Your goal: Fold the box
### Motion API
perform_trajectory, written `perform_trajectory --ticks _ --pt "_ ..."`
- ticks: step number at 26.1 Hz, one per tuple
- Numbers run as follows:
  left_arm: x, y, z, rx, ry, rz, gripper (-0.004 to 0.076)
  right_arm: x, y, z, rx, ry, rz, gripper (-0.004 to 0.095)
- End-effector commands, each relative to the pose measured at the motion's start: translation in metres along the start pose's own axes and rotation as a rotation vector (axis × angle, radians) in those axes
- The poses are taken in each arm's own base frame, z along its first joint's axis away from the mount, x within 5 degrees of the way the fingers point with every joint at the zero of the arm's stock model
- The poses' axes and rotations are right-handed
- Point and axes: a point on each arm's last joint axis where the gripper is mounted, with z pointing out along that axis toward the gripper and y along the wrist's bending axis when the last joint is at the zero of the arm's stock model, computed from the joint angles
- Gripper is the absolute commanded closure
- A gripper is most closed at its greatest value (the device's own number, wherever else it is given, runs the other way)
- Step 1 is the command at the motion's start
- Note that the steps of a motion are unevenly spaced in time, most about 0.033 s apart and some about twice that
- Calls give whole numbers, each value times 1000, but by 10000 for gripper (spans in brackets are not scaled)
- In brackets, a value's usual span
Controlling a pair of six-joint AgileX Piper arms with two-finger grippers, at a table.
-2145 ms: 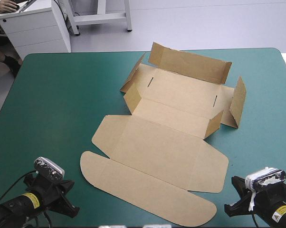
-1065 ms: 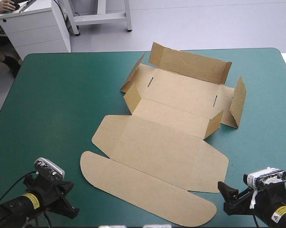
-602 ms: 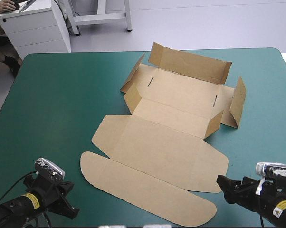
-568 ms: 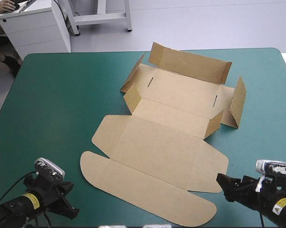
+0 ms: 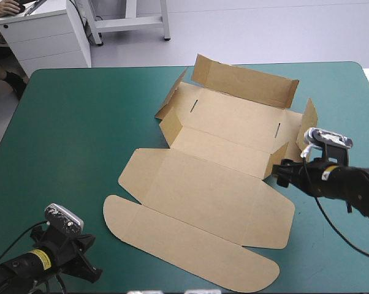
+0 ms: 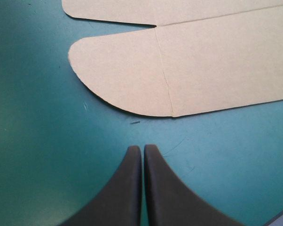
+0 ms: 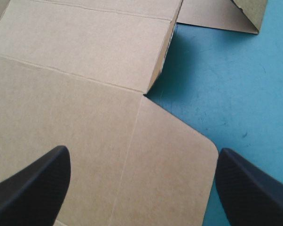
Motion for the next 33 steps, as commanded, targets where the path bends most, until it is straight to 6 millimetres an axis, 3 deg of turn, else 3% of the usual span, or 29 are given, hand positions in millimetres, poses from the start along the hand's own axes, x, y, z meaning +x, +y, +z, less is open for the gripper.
perform_trajectory --ticks 1,6,12,18,22,27,31,33 --pt "-11 0 -4 6 -58 -5 731 -33 12 10 -10 -48 7 130" --pt "-10 0 -4 7 -53 -5 731 -70 11 59 60 85 104 130" --pt "-10 0 -4 7 -53 -5 731 -79 -9 113 129 208 169 146" --pt "-10 0 -4 7 -53 -5 731 -81 -12 132 130 205 166 146" --pt "-10 0 -4 7 -53 -5 731 -85 -11 134 117 160 165 170" --pt "-10 0 -4 7 -53 -5 731 -88 -11 134 110 134 164 328" --pt "-10 0 -4 7 -53 -5 731 -87 -11 136 112 138 165 601" --pt "-10 0 -4 7 -53 -5 731 -87 -11 137 114 146 166 692"
